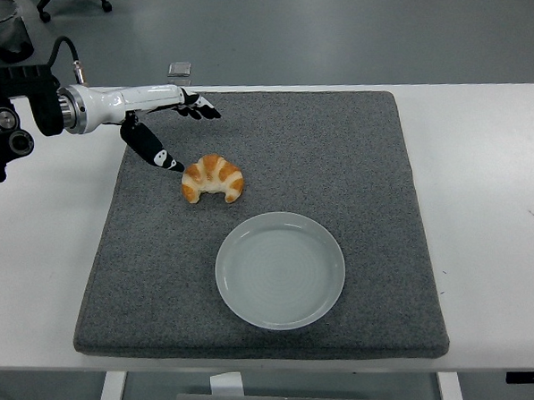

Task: Place the bread on the plate

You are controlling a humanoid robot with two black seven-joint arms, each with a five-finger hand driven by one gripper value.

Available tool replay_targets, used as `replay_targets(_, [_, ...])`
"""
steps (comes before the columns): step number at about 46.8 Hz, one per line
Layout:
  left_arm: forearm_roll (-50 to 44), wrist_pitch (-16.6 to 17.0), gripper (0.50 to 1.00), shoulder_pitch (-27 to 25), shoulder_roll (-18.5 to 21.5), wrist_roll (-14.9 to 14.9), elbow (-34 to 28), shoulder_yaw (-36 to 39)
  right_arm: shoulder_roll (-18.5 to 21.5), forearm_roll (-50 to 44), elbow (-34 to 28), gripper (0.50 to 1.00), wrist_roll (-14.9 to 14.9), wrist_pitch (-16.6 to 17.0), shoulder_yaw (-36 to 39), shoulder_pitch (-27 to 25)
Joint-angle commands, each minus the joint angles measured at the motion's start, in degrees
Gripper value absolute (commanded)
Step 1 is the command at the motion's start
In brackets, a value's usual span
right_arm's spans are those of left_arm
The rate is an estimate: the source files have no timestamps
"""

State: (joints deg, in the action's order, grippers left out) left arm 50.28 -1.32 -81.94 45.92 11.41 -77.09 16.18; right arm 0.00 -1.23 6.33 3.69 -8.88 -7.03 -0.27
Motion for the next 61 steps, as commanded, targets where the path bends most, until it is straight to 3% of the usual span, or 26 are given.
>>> replay_targets(1, [0.1, 2.9, 0.936, 2.2, -2.1, 0.1, 0.1, -0.2, 0.0, 0.0, 0.0, 0.938, 0.0, 0.0, 0.0, 0.0])
replay_targets(12, [0.2, 9.0, 0.945, 7.1, -6.0, 1.0, 2.1, -0.2, 0.0, 0.0, -0.1, 0.938, 0.0, 0.0, 0.0, 0.0])
replay_targets(32, [0.3, 13.6, 0.947, 10.7, -9.6, 4.2, 7.3, -0.1, 0.0, 0.0, -0.1, 0.938, 0.0, 0.0, 0.0, 0.0])
replay_targets(61, [0.1, 16.0, 0.947, 15.1, -14.3, 8.1, 14.7, -0.2, 0.0, 0.0, -0.1, 0.940, 0.0, -0.1, 0.0, 0.0])
